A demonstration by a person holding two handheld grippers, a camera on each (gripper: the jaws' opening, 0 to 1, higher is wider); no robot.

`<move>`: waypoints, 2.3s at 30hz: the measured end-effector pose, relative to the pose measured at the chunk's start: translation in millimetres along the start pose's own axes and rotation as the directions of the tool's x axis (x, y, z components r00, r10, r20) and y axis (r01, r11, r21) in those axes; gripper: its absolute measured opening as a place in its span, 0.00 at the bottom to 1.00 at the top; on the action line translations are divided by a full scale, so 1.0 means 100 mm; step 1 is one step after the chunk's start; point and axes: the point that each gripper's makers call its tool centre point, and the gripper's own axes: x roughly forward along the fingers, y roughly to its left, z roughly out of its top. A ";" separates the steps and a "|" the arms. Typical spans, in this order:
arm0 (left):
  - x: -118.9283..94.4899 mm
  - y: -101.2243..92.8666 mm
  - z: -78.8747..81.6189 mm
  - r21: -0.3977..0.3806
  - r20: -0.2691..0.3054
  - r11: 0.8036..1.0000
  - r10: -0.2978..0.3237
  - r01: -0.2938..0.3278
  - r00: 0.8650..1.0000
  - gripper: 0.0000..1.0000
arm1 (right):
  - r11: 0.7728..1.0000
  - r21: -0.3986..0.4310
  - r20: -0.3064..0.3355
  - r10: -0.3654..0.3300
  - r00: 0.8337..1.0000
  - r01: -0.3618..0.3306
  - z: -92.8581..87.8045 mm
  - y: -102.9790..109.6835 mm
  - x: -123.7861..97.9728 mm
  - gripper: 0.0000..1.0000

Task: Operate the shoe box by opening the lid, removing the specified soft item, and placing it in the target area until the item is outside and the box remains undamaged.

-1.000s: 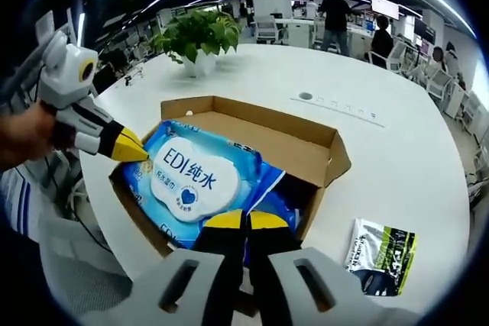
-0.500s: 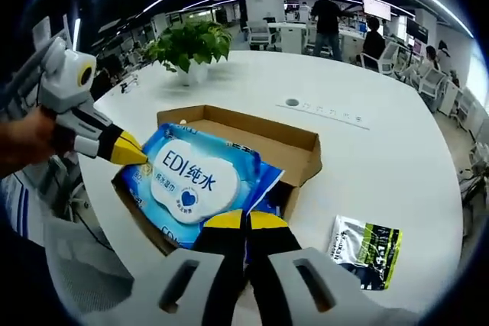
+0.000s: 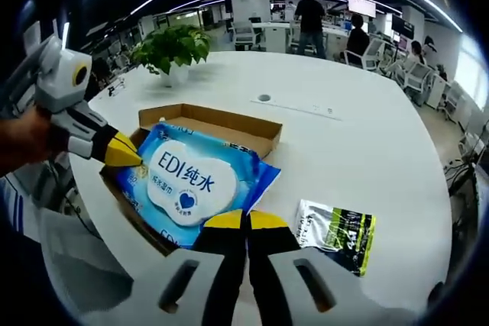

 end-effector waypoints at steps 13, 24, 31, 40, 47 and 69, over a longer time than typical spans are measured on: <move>0.34 -0.41 0.15 0.038 -0.015 0.998 -0.044 0.045 0.999 0.00 | 0.999 0.026 -0.006 -0.044 0.999 0.044 -0.19 -0.44 -0.20 0.00; 0.66 -0.71 0.24 0.055 -0.037 0.996 -0.074 0.076 0.997 0.00 | 0.996 0.046 -0.016 -0.073 0.997 0.074 -0.34 -0.85 -0.34 0.00; 0.87 -0.88 0.32 0.067 -0.054 0.993 -0.092 0.096 0.994 0.00 | 0.994 0.063 -0.027 -0.085 0.996 0.087 -0.45 -1.10 -0.36 0.00; 1.10 -0.95 0.37 0.070 -0.072 0.992 -0.098 0.103 0.993 0.00 | 0.994 0.069 -0.041 -0.085 0.996 0.088 -0.52 -1.33 -0.32 0.00; 1.23 -0.96 0.39 0.061 -0.080 0.992 -0.102 0.107 0.992 0.00 | 0.994 0.069 -0.049 -0.086 0.995 0.089 -0.54 -1.44 -0.27 0.00; 1.58 -0.95 0.37 0.060 -0.119 0.993 -0.097 0.105 0.988 0.00 | 0.994 0.073 -0.088 -0.076 0.993 0.083 -0.72 -1.71 -0.07 0.00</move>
